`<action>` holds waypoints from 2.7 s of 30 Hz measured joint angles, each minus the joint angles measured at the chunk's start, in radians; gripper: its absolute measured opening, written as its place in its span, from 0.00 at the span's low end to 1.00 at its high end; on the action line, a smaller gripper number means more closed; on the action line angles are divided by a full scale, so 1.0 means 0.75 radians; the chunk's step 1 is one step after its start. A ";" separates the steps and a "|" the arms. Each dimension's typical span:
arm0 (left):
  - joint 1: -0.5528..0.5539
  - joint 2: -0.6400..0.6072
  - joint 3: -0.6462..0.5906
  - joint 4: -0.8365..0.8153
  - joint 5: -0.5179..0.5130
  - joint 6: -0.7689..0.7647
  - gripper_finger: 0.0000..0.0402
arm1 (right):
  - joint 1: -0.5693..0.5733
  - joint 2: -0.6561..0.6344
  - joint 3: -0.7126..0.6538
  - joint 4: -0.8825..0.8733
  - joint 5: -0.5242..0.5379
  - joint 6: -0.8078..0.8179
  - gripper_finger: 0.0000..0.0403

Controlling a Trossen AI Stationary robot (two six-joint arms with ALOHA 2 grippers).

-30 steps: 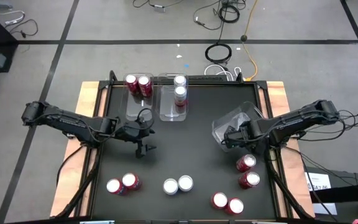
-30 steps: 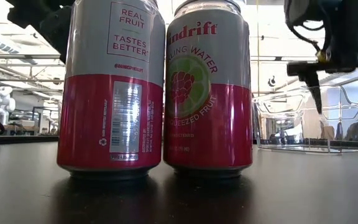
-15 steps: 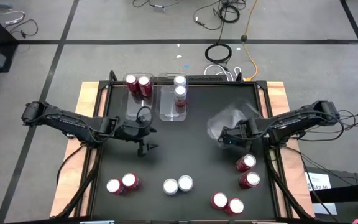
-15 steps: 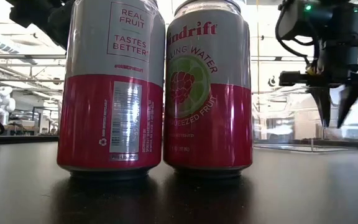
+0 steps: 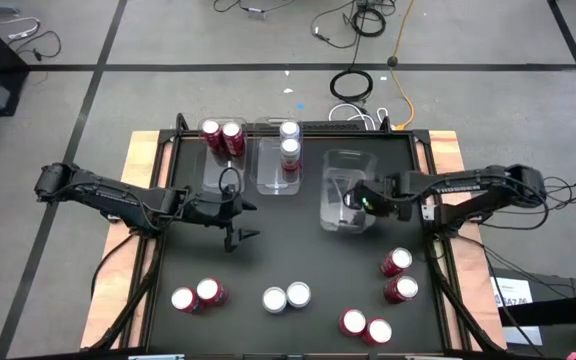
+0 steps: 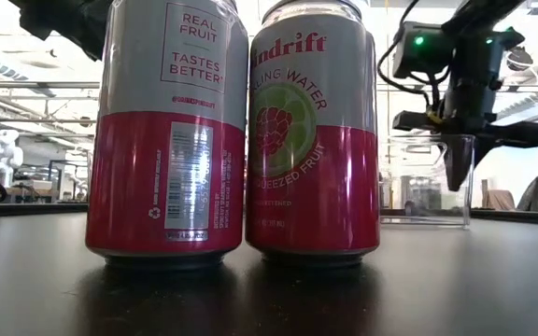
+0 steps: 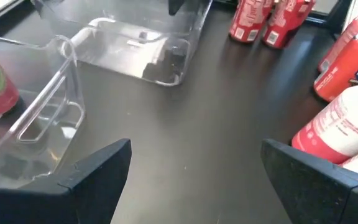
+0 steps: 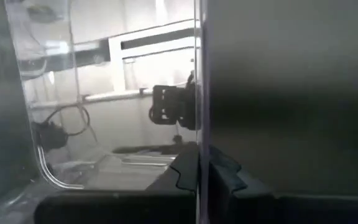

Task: Sort soda cans
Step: Move the transparent bin to the top right of the table, then put the middle right orange soda can into the right transparent bin

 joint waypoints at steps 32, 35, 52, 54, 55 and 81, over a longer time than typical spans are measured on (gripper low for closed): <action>0.003 0.000 0.000 0.089 -0.144 -0.001 0.92 | -0.630 0.391 0.357 0.145 -0.114 -0.908 0.00; 0.003 0.000 0.000 0.089 -0.144 -0.001 0.92 | -0.628 0.395 0.409 0.115 -0.111 -0.845 0.00; 0.003 0.000 0.000 0.083 -0.098 0.010 0.92 | -0.617 0.510 0.452 0.035 -0.084 -0.780 0.03; 0.003 0.000 0.000 0.078 -0.080 0.031 0.92 | -0.617 0.513 0.452 0.038 -0.086 -0.782 0.04; 0.003 0.000 0.000 0.077 -0.071 0.042 0.92 | -0.617 0.514 0.452 0.038 -0.086 -0.793 0.05; 0.003 0.000 0.000 0.075 -0.058 0.047 0.92 | -0.574 0.498 0.855 -0.484 0.003 -1.026 0.37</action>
